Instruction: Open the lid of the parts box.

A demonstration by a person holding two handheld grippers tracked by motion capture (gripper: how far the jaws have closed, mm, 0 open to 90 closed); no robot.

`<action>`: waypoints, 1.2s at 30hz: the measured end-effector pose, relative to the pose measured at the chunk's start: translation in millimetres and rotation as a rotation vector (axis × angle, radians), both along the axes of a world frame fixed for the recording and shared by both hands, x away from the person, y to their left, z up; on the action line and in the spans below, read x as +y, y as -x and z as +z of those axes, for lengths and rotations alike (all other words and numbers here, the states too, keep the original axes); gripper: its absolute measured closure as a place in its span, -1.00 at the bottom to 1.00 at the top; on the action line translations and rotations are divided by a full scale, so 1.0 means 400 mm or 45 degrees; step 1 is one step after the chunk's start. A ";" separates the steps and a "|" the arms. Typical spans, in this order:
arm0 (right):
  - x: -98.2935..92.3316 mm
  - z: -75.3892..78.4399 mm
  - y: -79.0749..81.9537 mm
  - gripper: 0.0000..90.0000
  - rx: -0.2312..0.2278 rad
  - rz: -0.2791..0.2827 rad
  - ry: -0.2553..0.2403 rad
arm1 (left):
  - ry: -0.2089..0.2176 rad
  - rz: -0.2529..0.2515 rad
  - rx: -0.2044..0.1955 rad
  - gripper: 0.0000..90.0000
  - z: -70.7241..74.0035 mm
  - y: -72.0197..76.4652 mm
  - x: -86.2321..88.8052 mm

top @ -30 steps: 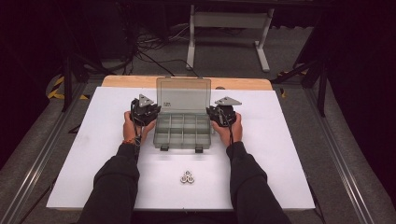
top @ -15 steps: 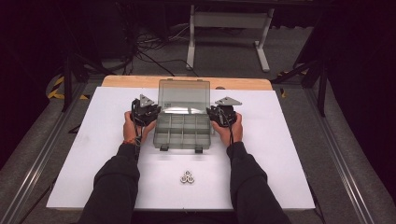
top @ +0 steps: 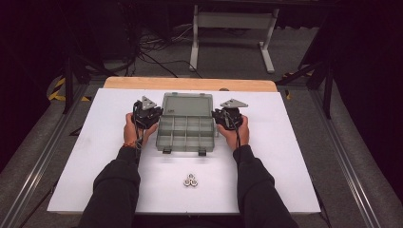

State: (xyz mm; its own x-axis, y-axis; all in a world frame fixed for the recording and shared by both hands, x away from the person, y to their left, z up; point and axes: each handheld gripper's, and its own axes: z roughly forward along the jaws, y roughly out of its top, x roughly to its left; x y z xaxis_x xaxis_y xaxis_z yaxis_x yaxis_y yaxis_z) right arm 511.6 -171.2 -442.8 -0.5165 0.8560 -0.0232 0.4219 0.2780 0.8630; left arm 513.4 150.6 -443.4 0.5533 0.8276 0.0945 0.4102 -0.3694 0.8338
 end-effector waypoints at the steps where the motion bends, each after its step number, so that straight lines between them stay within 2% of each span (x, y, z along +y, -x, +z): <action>1: -0.001 0.002 0.002 0.71 0.000 0.003 -0.005 | -0.002 -0.011 -0.005 0.80 0.003 0.003 0.001; 4: -0.005 0.010 0.010 0.71 -0.015 0.014 0.007 | -0.011 -0.032 -0.026 0.80 0.011 0.011 0.002; 14: -0.022 0.039 0.045 0.70 -0.069 0.077 0.017 | 0.018 -0.131 -0.096 0.74 0.048 0.052 0.010; 24: -0.036 0.056 0.090 0.56 -0.115 0.134 0.007 | -0.020 -0.262 -0.170 0.63 0.077 0.117 0.012; 29: -0.039 0.063 0.112 0.45 -0.141 0.153 0.015 | -0.013 -0.293 -0.195 0.53 0.081 0.146 0.018; 33: -0.034 0.070 0.130 0.34 -0.158 0.177 0.028 | -0.006 -0.294 -0.212 0.38 0.081 0.165 0.026; 36: -0.026 0.075 0.145 0.22 -0.168 0.194 0.039 | -0.032 -0.291 -0.229 0.25 0.080 0.179 0.028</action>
State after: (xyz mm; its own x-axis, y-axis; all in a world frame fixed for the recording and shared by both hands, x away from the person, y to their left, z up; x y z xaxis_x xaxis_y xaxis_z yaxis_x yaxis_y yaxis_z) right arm 453.6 -181.5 -412.9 -0.6308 0.7660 -0.1241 0.2565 0.3568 0.8983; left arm 441.7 161.9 -411.3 0.6973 0.6799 0.2270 0.1602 -0.4566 0.8751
